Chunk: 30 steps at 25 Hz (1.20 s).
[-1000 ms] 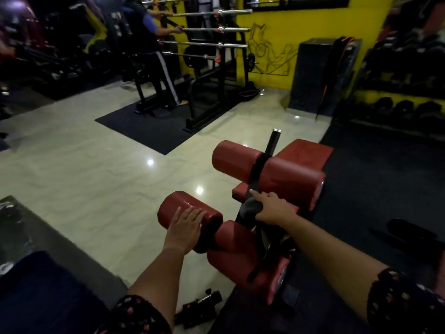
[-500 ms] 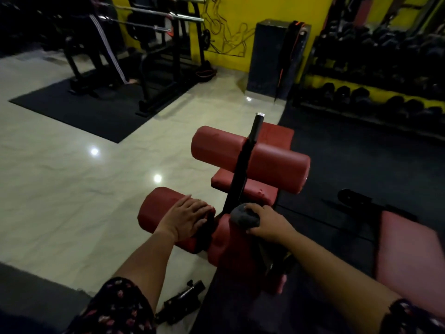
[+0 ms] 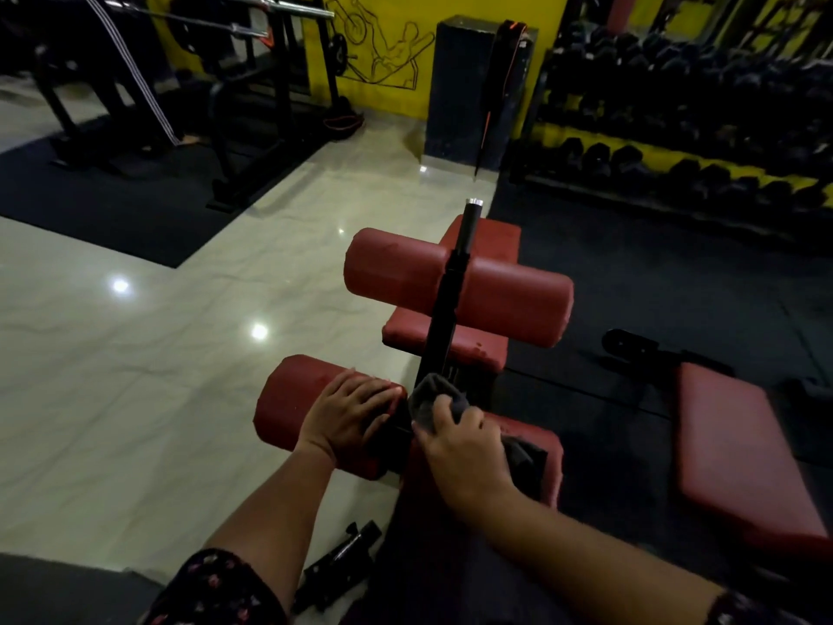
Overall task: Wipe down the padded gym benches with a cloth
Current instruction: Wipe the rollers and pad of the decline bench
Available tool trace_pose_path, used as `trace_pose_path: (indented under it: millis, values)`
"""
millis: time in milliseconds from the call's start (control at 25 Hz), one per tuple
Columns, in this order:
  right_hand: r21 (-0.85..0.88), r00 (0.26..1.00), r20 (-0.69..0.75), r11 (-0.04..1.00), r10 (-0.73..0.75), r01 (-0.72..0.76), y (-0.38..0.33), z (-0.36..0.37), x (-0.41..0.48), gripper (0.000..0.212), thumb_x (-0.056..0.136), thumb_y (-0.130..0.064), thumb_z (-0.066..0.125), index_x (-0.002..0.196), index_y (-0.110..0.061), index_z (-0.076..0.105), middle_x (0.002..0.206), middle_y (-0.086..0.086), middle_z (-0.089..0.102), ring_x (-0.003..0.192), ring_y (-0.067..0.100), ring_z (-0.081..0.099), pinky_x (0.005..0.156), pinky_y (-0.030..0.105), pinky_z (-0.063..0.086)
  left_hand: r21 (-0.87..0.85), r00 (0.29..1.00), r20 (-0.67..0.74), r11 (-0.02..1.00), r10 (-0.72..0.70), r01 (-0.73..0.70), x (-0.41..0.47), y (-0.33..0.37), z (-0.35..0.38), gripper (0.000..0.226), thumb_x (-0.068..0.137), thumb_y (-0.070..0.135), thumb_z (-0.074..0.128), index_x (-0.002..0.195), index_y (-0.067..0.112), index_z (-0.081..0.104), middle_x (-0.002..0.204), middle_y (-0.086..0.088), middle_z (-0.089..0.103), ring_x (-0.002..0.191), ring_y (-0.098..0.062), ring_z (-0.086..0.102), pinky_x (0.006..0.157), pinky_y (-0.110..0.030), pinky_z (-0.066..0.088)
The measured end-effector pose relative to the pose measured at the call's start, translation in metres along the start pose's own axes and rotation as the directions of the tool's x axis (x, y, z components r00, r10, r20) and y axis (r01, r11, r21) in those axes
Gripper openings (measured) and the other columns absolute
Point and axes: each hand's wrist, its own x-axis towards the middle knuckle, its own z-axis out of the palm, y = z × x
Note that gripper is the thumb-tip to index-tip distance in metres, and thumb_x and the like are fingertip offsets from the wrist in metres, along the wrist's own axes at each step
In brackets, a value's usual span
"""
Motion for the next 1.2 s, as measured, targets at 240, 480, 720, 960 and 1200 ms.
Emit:
trace_pose_path:
  millis: [240,480,720,960,1200]
  values:
    - [0.000,0.936,0.322,0.989,-0.141,0.149,-0.045,0.086,-0.080,0.042,0.076,-0.035,0.043,0.105,-0.026,0.073,0.103,0.010,0.068,0.061,0.034,0.049,0.044,0.028,0.042,-0.022,0.995,-0.103,1.000,-0.004,0.002,0.001,0.004,0.004,0.046,0.093,0.039,0.041,0.127,0.019,0.064,0.124,-0.003,0.067,0.109,-0.025,0.064,0.105,-0.046,0.038]
    - [0.263,0.974,0.106,0.951,-0.199,0.165,-0.007,0.027,-0.073,0.024,0.074,-0.035,0.067,0.096,-0.045,0.069,0.114,0.005,0.060,0.069,0.028,0.056,0.047,0.035,0.042,0.001,0.992,-0.127,1.000,0.009,-0.009,0.002,0.002,0.007,0.046,0.091,0.039,0.043,0.124,0.018,0.068,0.121,-0.004,0.068,0.106,-0.026,0.066,0.103,-0.045,0.038]
    - [0.438,0.975,0.090,0.871,0.204,-0.223,0.048,-0.002,-0.003,0.046,0.092,-0.029,0.053,0.132,-0.051,0.048,0.125,0.003,0.039,0.104,0.032,0.052,0.078,0.041,0.049,0.017,0.997,-0.033,0.998,-0.066,0.066,0.000,0.007,0.002,0.047,0.093,0.043,0.039,0.127,0.024,0.065,0.124,0.001,0.066,0.109,-0.023,0.064,0.107,-0.046,0.032]
    - [0.374,0.873,0.354,0.805,0.336,-0.461,0.082,0.016,0.019,0.044,0.091,-0.029,0.053,0.135,-0.034,0.052,0.130,0.009,0.043,0.110,0.038,0.052,0.085,0.044,0.050,0.003,0.993,0.000,0.993,-0.118,0.118,0.001,0.011,-0.005,0.048,0.092,0.043,0.038,0.135,0.029,0.054,0.122,0.004,0.066,0.108,-0.021,0.063,0.111,-0.046,0.027]
    - [0.151,0.988,-0.051,0.979,0.146,-0.136,0.025,0.033,-0.061,0.056,0.066,-0.016,0.069,0.118,-0.034,0.068,0.121,0.021,0.060,0.068,0.039,0.058,0.046,0.037,0.045,0.008,0.989,-0.009,0.989,-0.145,0.145,0.009,0.007,0.001,0.054,0.088,0.050,0.039,0.138,0.032,0.042,0.103,0.000,0.072,0.093,-0.027,0.069,0.106,-0.044,0.028]
